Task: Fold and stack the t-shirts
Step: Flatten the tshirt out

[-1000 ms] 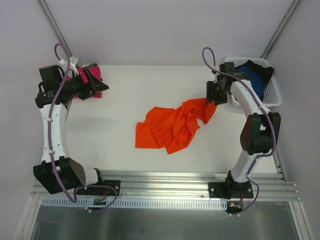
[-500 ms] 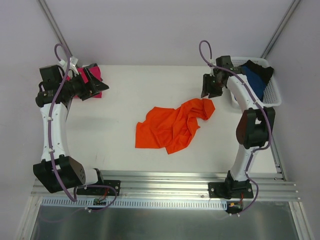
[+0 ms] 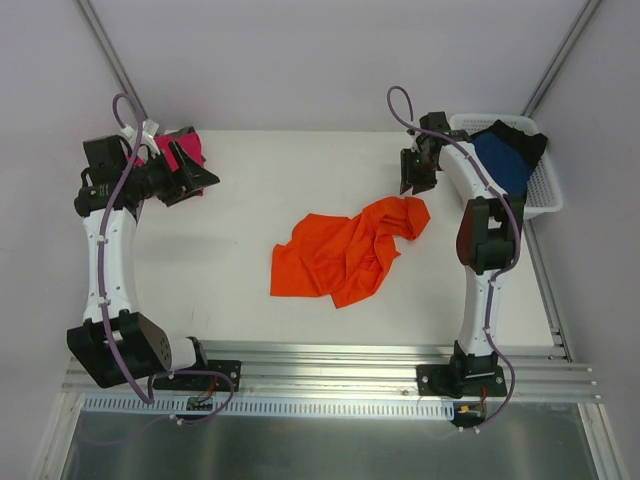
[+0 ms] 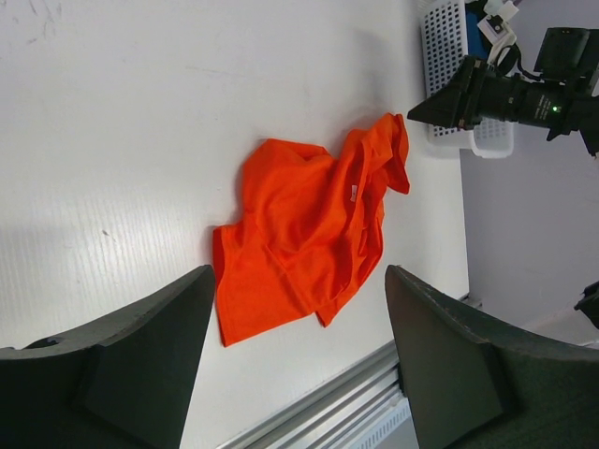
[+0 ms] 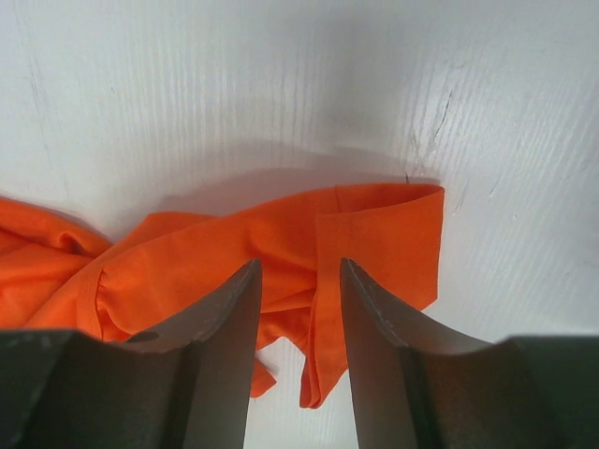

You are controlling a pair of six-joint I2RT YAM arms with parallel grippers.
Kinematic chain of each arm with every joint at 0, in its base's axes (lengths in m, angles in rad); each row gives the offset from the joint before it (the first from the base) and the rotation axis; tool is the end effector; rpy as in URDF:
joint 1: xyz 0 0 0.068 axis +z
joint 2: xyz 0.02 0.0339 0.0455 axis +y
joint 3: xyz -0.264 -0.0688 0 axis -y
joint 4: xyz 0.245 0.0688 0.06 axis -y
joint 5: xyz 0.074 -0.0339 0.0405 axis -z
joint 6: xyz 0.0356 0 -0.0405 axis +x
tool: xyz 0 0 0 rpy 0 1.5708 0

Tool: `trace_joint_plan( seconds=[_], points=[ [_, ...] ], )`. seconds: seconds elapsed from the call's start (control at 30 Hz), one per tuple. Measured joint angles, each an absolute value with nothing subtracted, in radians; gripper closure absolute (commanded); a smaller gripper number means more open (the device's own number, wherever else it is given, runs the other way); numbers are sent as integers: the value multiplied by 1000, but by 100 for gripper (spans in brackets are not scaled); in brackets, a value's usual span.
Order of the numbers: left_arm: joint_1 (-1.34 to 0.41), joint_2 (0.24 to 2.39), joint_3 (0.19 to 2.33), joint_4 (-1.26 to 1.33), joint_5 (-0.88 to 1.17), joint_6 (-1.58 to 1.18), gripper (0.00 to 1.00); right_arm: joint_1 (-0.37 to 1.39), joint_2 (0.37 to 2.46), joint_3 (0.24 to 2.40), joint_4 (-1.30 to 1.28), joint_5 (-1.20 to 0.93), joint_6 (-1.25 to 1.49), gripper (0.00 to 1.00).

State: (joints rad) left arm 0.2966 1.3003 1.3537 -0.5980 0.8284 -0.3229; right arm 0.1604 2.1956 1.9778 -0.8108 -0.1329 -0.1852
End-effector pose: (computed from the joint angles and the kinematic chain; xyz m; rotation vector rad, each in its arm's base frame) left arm 0.2705 0.0552 0.3901 -0.1362 2.0319 -0.8836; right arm 0.4760 0.0818 0.2397 -0.4932 2.5466 0.1636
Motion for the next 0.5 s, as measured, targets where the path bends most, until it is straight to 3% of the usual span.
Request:
trace_joint_plan(
  seconds=[0.5],
  points=[
    [303, 1285, 1342, -597, 828, -323, 26, 159, 2259, 1994, -805, -97, -200, 63]
  ],
)
